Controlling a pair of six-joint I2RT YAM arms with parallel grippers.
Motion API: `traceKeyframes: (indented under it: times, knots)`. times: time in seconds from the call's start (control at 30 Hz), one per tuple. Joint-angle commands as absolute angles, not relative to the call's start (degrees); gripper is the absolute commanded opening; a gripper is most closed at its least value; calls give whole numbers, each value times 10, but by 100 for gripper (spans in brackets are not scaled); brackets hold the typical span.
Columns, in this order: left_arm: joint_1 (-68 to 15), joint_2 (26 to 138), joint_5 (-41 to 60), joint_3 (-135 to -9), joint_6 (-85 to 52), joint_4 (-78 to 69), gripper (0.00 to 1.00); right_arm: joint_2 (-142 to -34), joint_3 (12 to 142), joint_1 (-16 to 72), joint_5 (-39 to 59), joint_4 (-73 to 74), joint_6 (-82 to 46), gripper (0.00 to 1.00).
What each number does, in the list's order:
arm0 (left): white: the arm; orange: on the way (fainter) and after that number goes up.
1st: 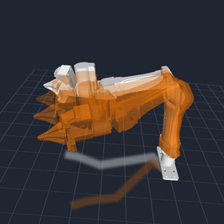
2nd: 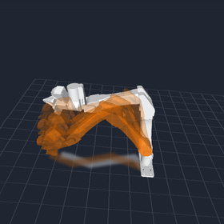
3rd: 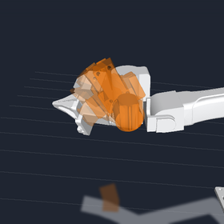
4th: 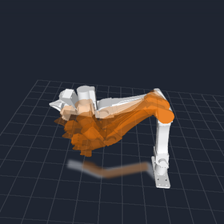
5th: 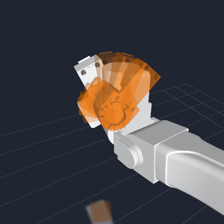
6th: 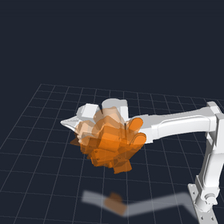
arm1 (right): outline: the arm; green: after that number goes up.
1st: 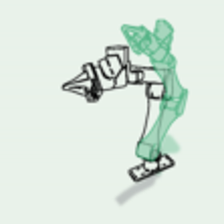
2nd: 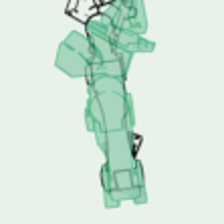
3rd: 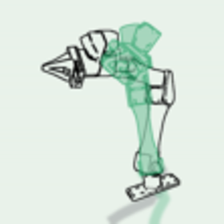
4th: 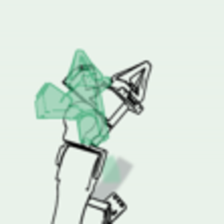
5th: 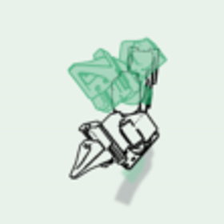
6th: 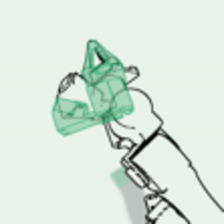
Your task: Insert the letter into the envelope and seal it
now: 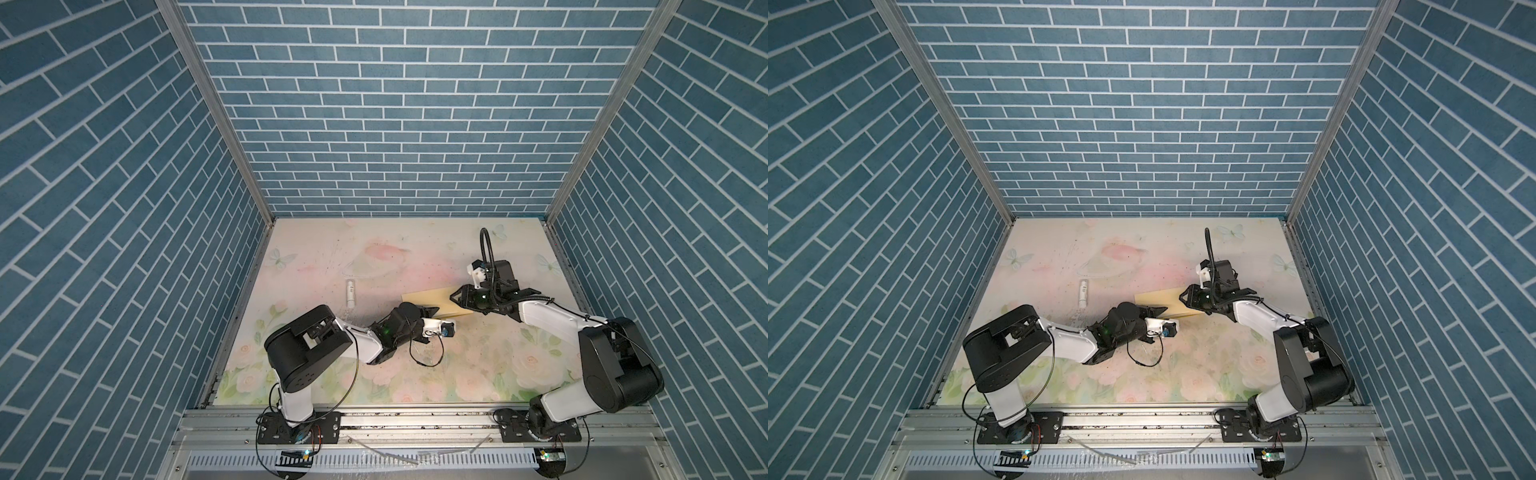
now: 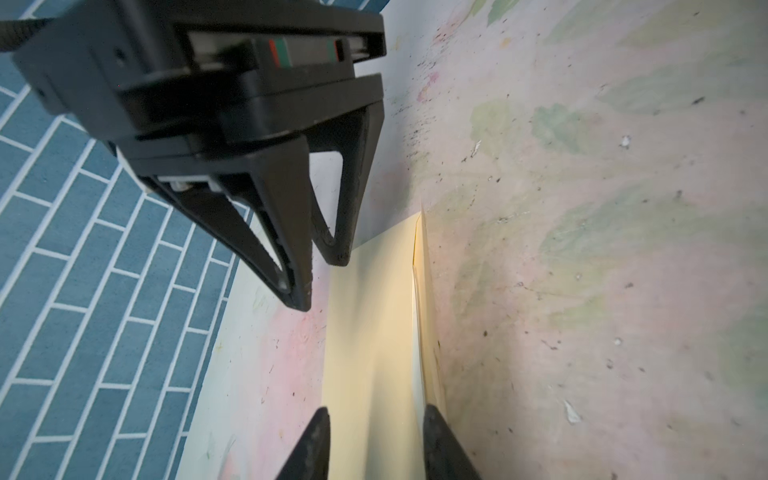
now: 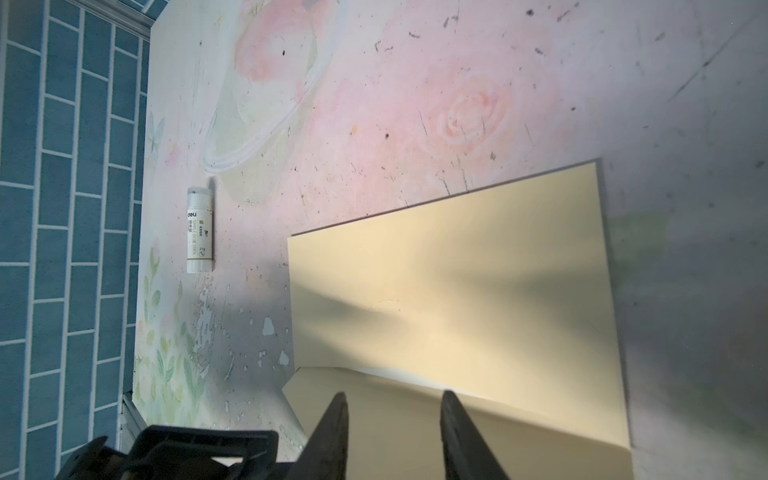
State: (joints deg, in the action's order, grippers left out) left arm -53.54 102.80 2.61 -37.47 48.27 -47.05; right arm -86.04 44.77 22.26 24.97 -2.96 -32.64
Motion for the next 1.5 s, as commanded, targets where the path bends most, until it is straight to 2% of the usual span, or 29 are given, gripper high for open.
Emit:
traceKeyframes:
  times: [0.0,0.27,0.43,0.87,1.13,1.47]
  knots:
    - [-534,991,15,-355,414,-519,53,-858,461,231,261,-25,-336,33]
    - [-532,902,-52,-331,251,-480,88,-862,452,265,260,-47,-332,22]
    - [-523,852,-83,-339,166,-399,99,-867,445,289,254,-58,-334,15]
    - [-439,798,-96,-383,-21,-222,100,-918,431,348,235,-46,-360,9]
    - [-391,787,-93,-419,-131,-111,100,-964,430,362,228,-9,-392,9]
    - [-348,777,-117,-456,-193,30,100,-994,436,367,220,30,-426,11]
